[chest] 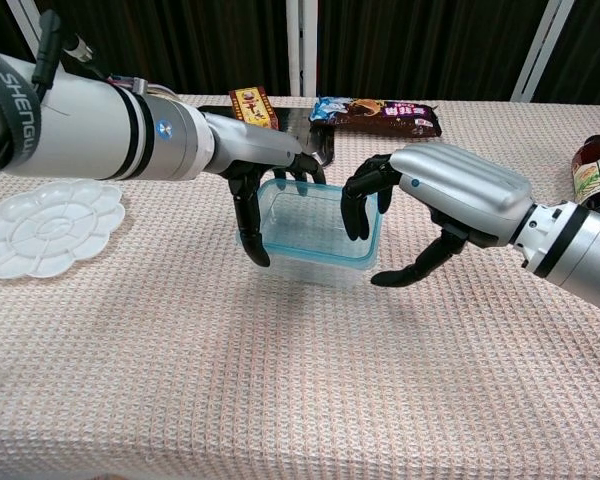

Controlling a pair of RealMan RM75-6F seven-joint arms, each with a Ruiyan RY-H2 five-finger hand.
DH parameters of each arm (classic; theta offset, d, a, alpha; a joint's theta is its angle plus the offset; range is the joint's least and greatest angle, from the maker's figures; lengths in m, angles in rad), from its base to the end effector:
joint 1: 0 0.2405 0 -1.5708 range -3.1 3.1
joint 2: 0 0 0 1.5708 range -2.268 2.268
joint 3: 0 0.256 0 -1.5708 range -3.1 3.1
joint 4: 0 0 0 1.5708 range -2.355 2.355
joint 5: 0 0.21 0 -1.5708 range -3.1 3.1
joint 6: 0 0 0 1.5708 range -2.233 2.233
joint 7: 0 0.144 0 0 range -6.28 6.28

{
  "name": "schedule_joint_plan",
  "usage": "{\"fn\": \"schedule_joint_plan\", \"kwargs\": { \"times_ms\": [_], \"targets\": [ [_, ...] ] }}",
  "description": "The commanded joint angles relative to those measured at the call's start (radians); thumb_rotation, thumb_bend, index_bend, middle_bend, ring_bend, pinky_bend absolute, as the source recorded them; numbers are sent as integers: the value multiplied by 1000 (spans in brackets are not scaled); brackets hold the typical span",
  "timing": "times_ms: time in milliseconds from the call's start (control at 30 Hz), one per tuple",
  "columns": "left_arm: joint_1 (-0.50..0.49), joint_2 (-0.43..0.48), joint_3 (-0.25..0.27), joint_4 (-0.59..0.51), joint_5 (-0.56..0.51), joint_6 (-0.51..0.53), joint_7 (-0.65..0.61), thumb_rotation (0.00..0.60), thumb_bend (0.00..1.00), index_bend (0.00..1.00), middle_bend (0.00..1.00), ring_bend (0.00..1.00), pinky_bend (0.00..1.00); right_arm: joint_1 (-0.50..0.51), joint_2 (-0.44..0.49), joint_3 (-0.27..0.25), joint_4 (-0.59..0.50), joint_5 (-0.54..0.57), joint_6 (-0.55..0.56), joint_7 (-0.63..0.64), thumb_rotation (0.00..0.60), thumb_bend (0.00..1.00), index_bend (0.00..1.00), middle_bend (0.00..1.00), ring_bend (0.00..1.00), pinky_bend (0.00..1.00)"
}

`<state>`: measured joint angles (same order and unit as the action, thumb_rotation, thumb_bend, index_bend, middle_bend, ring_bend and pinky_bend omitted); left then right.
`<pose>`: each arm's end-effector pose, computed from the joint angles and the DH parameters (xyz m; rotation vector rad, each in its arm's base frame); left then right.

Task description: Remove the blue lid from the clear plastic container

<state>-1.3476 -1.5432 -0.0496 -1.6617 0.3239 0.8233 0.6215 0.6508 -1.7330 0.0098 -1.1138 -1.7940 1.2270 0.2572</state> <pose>-0.0264 0.3388 -0.0640 -2.2095 -1.0330 -0.5733 -0.1565 -0.2884 -0.0557 2.1137 -0.8396 1.3927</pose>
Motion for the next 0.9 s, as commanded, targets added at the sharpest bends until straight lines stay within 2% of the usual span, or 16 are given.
{"fn": "schedule_joint_plan", "kwargs": {
  "times_ms": [33, 900],
  "targets": [
    [-1, -2, -1, 1, -3, 1, 0, 600, 0, 186, 322, 225, 304, 9, 0, 1, 0, 5, -4, -3, 600, 26, 534, 516, 296, 431],
    [2, -2, 5, 2, 8, 9, -1, 600, 0, 182, 321, 225, 304, 44, -34, -9, 40, 27, 20, 4, 600, 31, 543, 529, 307, 431]
  ]
}}
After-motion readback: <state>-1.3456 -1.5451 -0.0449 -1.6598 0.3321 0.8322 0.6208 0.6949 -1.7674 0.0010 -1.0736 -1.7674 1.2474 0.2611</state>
